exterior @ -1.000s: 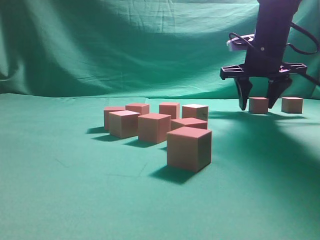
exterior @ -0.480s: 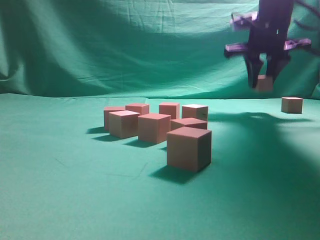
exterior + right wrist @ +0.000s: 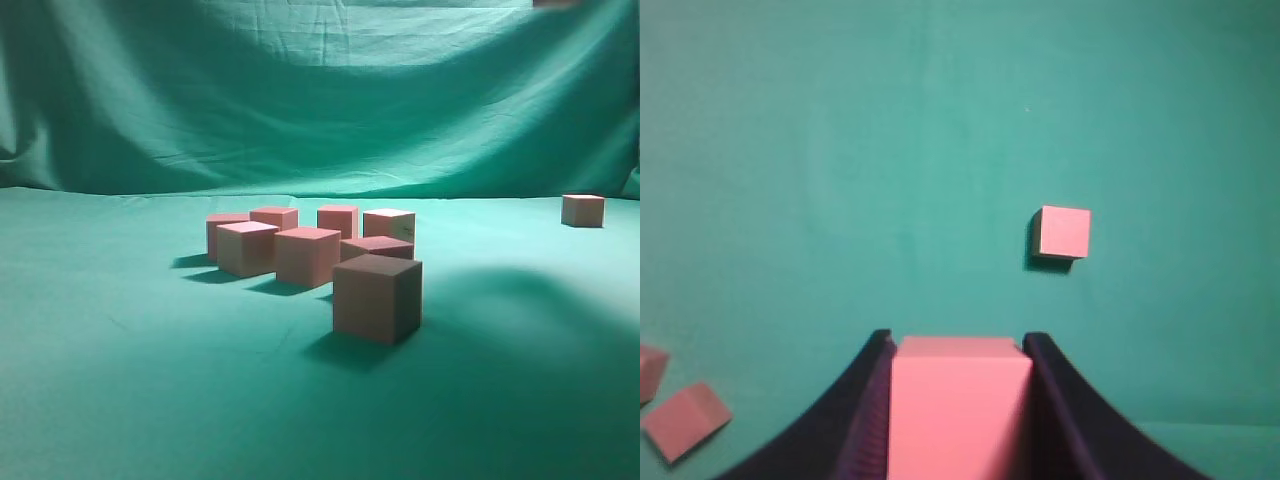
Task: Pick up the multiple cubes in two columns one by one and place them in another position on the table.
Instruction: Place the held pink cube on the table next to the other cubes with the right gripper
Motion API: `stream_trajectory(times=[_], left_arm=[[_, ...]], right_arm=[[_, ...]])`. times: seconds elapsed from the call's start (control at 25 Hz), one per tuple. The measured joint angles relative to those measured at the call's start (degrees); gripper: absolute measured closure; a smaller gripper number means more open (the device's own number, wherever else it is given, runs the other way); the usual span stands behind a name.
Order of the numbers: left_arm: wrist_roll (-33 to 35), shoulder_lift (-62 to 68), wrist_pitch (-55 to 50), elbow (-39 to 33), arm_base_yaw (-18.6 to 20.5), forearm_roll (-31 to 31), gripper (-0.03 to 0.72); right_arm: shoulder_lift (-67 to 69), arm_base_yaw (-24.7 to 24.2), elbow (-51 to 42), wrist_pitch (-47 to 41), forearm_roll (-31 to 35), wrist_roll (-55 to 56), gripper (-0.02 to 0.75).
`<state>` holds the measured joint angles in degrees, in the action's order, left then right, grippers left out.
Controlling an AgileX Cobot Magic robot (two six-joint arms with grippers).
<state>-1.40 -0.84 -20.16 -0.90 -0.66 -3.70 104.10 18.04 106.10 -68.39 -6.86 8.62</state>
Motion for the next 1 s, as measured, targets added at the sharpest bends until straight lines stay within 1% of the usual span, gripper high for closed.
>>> stream_trajectory(times=[0.16,0.4,0.52,0.64,0.72,0.84,1.0], left_arm=[[0.00,0.00,0.00,0.00,0.00,0.00,0.688],[0.00,0.00,0.00,0.00,0.00,0.00,0.688],[0.00,0.00,0.00,0.00,0.00,0.00,0.688],[0.00,0.00,0.00,0.00,0.00,0.00,0.688],[0.00,0.00,0.00,0.00,0.00,0.00,0.688],[0.00,0.00,0.00,0.00,0.00,0.00,0.688],[0.00,0.00,0.00,0.00,0.00,0.00,0.688]], right_arm=[[-6.46,4.75,-7.42,0.88,2.97,-2.58,0.472],[-8.97,16.67,-19.79,1.71,7.85,-13.42,0.472],[-8.97,22.16,-24.08,2.87,12.27,-21.45,0.472],[-7.85,26.69,-26.38,3.62,17.43,-30.48,0.472],[-5.98,29.60,-26.88,3.75,19.62,-35.17,0.472],[-2.75,33.03,-26.88,4.41,20.14,-39.79,0.472],[1.45,35.21,-26.88,4.92,20.28,-44.45,0.472]])
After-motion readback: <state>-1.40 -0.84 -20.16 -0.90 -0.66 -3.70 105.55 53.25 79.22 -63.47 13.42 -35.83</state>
